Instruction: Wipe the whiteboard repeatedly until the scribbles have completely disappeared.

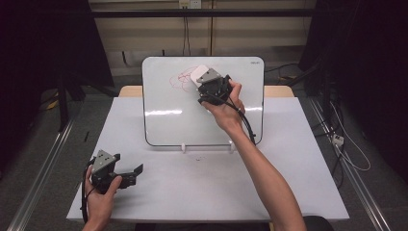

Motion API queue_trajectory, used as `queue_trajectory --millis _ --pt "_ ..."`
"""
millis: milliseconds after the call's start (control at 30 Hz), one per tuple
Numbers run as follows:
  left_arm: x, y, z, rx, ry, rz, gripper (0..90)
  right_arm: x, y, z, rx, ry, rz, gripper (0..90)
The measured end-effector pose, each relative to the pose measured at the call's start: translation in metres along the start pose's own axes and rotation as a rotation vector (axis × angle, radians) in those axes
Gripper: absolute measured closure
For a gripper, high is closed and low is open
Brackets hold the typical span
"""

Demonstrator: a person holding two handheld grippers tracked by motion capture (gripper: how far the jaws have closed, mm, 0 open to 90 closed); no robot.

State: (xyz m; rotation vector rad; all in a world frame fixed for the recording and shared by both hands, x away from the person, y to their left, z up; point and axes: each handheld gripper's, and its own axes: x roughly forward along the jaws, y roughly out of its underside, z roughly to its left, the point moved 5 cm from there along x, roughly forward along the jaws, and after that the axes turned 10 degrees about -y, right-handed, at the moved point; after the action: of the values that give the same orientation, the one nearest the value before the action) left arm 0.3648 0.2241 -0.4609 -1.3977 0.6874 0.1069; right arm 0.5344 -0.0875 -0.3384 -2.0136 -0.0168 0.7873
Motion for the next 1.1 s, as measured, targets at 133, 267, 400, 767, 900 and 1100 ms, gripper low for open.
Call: queue_trajectory --millis 133,267,400,767,900,1100 --pt "0.0 0.0 0.001 -0.006 -0.001 0.0 5.0 -0.001 -0.003 -0.008 0.012 0.006 -0.001 31.5" --pt "0.0 0.001 0.002 -0.008 -0.001 0.001 4.9 -0.004 -0.007 -0.021 0.036 0.018 -0.011 31.5" --pt "0.0 0.001 0.002 -0.007 -0.003 0.0 4.9 -0.005 -0.011 -0.033 0.053 0.031 -0.009 31.5" --pt "0.001 0.0 -0.001 -0.001 -0.001 0.005 4.9 -0.004 -0.004 -0.02 0.036 0.027 0.0 31.5" --pt "0.001 0.0 -0.001 0.001 -0.003 0.003 5.0 -0.001 0.0 -0.005 0.004 0.005 0.016 31.5" --pt "0.001 0.0 -0.003 0.005 0.0 0.005 4.9 0.005 0.008 0.031 -0.073 -0.037 0.018 31.5"
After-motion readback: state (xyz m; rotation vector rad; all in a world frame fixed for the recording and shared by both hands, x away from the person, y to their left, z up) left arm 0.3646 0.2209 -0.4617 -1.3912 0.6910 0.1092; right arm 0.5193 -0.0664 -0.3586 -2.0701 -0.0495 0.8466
